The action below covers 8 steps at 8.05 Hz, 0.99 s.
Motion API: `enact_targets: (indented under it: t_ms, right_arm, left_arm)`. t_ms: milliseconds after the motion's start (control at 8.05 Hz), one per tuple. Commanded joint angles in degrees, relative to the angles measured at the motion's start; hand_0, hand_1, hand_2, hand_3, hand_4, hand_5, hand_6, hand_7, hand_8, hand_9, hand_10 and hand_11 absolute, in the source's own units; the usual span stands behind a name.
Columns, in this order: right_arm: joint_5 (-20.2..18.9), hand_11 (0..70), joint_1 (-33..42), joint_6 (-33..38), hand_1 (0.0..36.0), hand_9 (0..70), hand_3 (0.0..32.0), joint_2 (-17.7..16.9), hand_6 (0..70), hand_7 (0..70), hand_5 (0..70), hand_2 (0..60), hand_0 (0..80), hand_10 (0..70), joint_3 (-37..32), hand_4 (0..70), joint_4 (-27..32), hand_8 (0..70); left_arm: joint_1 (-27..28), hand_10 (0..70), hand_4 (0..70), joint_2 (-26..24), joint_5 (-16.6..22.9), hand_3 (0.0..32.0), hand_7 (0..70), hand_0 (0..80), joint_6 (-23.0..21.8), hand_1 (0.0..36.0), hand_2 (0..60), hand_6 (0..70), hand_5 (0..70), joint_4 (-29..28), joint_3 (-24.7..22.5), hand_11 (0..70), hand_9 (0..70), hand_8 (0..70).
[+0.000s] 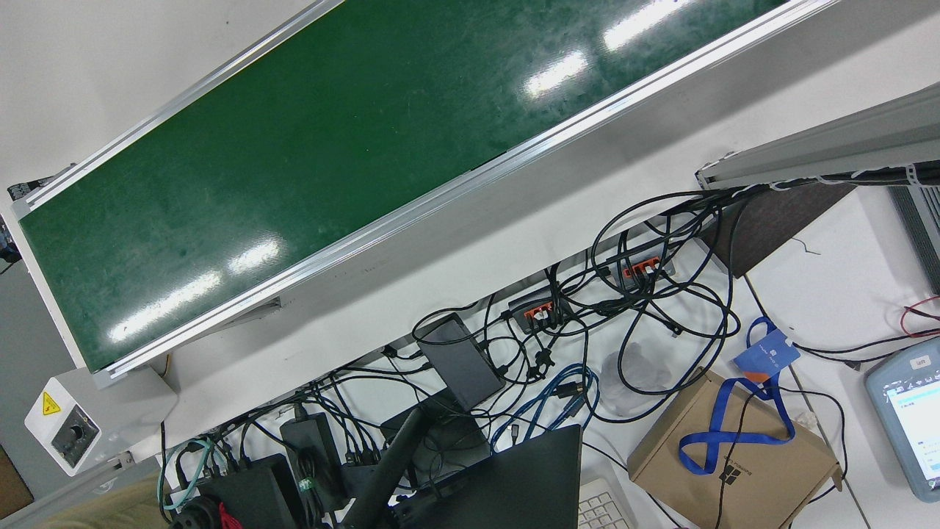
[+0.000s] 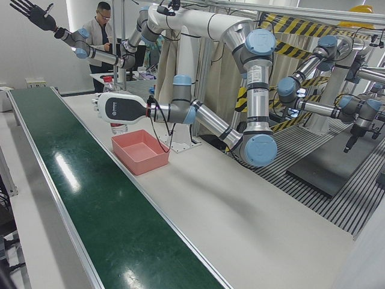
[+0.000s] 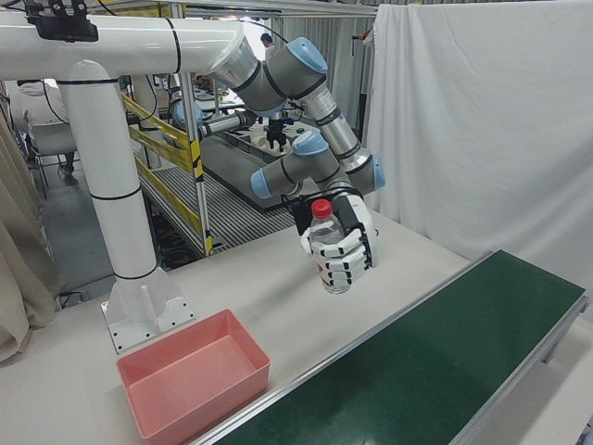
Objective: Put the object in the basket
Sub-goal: 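Lift the bottle off the conveyor with the left hand, then carry the bottle with the left hand over the pink basket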
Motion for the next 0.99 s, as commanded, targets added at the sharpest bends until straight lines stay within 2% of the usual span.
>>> enact_targets:
  t_ms: [0, 124, 248, 373, 621, 745, 870]
  right_arm:
    - [0.0, 0.0, 0.0, 0.0, 0.0, 0.0, 0.0, 0.0, 0.0, 0.0, 0.0, 0.0, 0.0, 0.0, 0.0, 0.0, -0.1, 0.0]
    - [0.0, 0.0, 0.0, 0.0, 0.0, 0.0, 0.0, 0.0, 0.0, 0.0, 0.0, 0.0, 0.0, 0.0, 0.0, 0.0, 0.0, 0.0]
    - [0.0, 0.0, 0.0, 0.0, 0.0, 0.0, 0.0, 0.0, 0.0, 0.0, 0.0, 0.0, 0.0, 0.0, 0.0, 0.0, 0.0, 0.0]
    - [0.0, 0.0, 0.0, 0.0, 0.0, 0.0, 0.0, 0.0, 0.0, 0.0, 0.0, 0.0, 0.0, 0.0, 0.0, 0.0, -0.1, 0.0]
    - [0.0, 0.0, 0.0, 0.0, 0.0, 0.0, 0.0, 0.0, 0.0, 0.0, 0.0, 0.0, 0.0, 0.0, 0.0, 0.0, -0.1, 0.0]
    - [0.0, 0.0, 0.1, 0.0, 0.0, 0.0, 0.0, 0.0, 0.0, 0.0, 0.0, 0.0, 0.0, 0.0, 0.0, 0.0, 0.0, 0.0]
    - [0.0, 0.0, 0.1, 0.0, 0.0, 0.0, 0.0, 0.0, 0.0, 0.0, 0.0, 0.0, 0.0, 0.0, 0.0, 0.0, -0.1, 0.0]
  left_arm:
    - [11.9, 67.0, 53.7, 1.2, -0.1, 0.0, 67.7, 80.0, 8.1, 36.0, 60.0, 57.0, 59.1, 7.9, -10.7, 70.0, 70.0, 59.2]
    - [17.2, 67.5, 53.8, 0.9, -4.0, 0.0, 67.8, 79.7, 9.4, 36.0, 60.0, 57.2, 59.2, 7.9, -10.7, 70.0, 70.0, 59.1]
    - [21.0, 67.2, 54.9, 1.0, -9.3, 0.0, 67.9, 71.2, 10.6, 36.0, 60.0, 57.0, 58.6, 7.7, -10.6, 70.0, 70.0, 58.3]
    - [24.4, 67.2, 56.9, 0.5, -12.5, 0.0, 68.7, 66.8, 12.2, 36.0, 60.0, 57.8, 58.9, 7.5, -10.5, 70.0, 70.0, 58.3]
    - [29.0, 65.9, 57.9, 0.2, -17.1, 0.0, 68.7, 66.8, 17.1, 36.0, 60.0, 57.5, 58.7, 4.9, -9.6, 70.0, 70.0, 57.7]
    - [34.3, 65.5, 55.2, 0.6, -21.1, 0.0, 67.7, 64.8, 19.7, 36.0, 60.0, 56.0, 57.3, 3.0, -8.7, 70.0, 70.0, 55.4]
    - [38.8, 65.8, 55.5, 0.6, -25.7, 0.0, 67.6, 63.8, 22.2, 36.0, 60.0, 55.9, 56.7, 0.1, -6.8, 70.0, 70.0, 55.0]
